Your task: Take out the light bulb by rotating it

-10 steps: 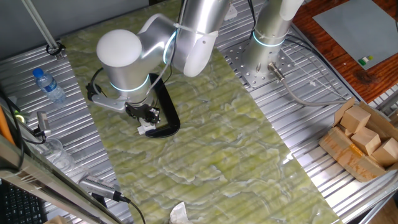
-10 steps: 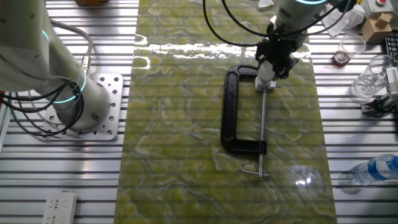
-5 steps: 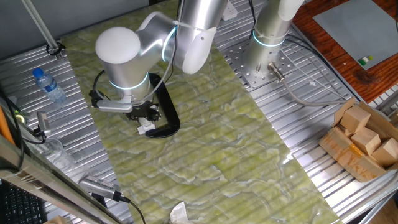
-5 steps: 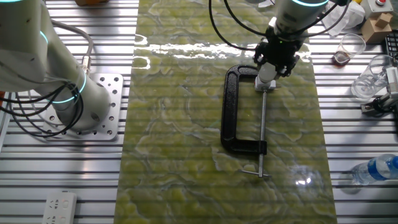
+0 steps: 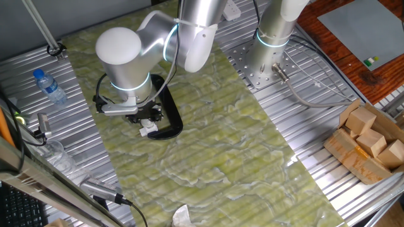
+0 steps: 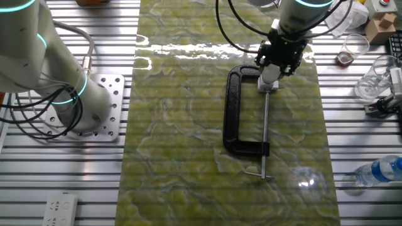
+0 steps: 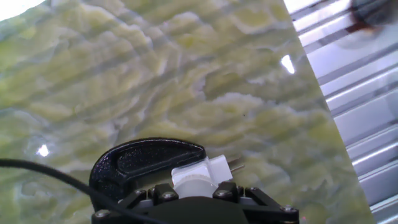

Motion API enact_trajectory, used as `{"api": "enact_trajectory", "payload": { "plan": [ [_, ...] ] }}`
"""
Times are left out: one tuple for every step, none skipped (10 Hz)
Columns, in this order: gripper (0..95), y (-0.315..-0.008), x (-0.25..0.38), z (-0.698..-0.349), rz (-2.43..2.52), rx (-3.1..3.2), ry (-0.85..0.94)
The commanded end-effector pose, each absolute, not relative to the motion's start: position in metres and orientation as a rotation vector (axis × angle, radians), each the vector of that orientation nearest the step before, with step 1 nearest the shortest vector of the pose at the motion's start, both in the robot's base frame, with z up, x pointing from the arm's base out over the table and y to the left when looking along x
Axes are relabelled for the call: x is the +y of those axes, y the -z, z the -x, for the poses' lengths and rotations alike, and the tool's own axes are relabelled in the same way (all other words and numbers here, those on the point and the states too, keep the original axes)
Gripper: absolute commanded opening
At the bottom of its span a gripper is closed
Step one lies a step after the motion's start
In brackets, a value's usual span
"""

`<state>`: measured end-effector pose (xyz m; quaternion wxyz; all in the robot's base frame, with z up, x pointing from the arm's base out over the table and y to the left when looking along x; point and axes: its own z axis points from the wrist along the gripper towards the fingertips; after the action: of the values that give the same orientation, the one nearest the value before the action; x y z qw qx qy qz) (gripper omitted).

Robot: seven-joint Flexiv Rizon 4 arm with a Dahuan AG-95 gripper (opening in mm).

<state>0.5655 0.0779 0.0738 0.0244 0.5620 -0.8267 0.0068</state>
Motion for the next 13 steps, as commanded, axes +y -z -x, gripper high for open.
{"api": "enact_trajectory", "payload": {
  "plan": [
    [0.0, -0.0758, 0.0778, -0.5654, -1.751, -2.545, -0.024],
    [0.0, -0.0757, 0.0778, -0.5654, -1.752, -2.544, -0.026],
    [0.0, -0.0757, 0.0777, -0.5654, -1.749, -2.546, -0.026],
    [0.0, -0.0754, 0.0777, -0.5653, -1.748, -2.548, -0.029],
    [0.0, -0.0746, 0.0776, -0.5652, -1.750, -2.550, -0.029],
    [0.0, -0.0736, 0.0775, -0.5651, -1.750, -2.554, -0.028],
    [0.0, -0.0736, 0.0775, -0.5651, -1.750, -2.553, -0.029],
    [0.0, -0.0736, 0.0775, -0.5651, -1.754, -2.551, -0.026],
    [19.0, -0.0734, 0.0775, -0.5651, -1.763, -2.545, -0.028],
    [38.0, -0.0734, 0.0775, -0.5651, -1.762, -2.546, -0.026],
    [38.0, -0.0734, 0.0775, -0.5651, -1.760, -2.549, -0.024],
    [57.0, -0.0734, 0.0775, -0.5651, -1.759, -2.550, -0.022],
    [57.0, -0.0734, 0.0775, -0.5651, -1.763, -2.545, -0.023]
  ]
}}
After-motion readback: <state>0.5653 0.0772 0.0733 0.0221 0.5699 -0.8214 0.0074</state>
